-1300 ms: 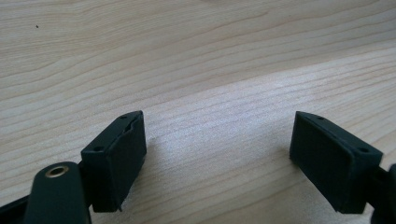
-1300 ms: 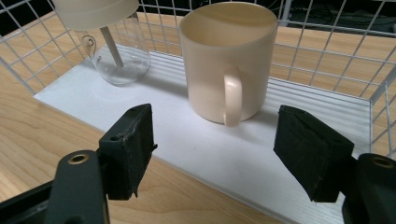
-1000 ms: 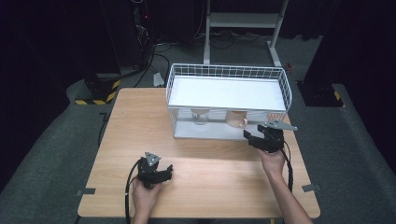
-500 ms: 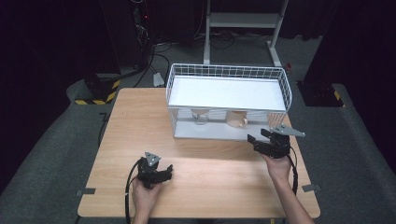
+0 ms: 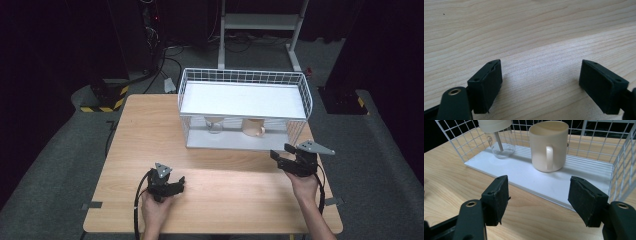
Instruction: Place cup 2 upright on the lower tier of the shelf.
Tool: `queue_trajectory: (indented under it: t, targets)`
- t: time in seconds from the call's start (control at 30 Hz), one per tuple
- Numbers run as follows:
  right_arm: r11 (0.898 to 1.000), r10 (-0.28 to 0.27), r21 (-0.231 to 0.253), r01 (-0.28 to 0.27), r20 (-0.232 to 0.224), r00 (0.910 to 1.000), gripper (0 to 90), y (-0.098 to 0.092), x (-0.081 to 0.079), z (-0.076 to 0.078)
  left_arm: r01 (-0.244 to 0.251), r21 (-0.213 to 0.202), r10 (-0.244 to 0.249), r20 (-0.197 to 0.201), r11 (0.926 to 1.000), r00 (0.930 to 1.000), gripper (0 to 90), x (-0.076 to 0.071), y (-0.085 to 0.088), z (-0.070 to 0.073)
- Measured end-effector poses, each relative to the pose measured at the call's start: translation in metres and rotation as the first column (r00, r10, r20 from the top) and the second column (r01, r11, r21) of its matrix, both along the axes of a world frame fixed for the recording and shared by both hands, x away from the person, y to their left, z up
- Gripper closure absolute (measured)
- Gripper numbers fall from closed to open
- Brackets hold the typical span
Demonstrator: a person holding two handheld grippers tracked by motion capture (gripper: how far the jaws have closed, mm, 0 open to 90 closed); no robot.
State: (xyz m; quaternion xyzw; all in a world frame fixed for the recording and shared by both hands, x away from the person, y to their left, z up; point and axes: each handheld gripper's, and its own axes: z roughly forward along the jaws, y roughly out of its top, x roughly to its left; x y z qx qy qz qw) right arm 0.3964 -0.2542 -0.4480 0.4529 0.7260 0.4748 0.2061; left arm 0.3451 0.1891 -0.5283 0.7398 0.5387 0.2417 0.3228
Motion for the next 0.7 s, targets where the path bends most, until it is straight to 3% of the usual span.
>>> queue_trajectory:
  t: [0.7]
  targets:
    - [0.999,-0.032,-0.010,0.032,-0.007,0.9995,34.5,-0.031,-0.023,-0.020,-0.004,0.000,0.004,0.000,1.0000,1.0000,18.8,0.000,0.000,0.000]
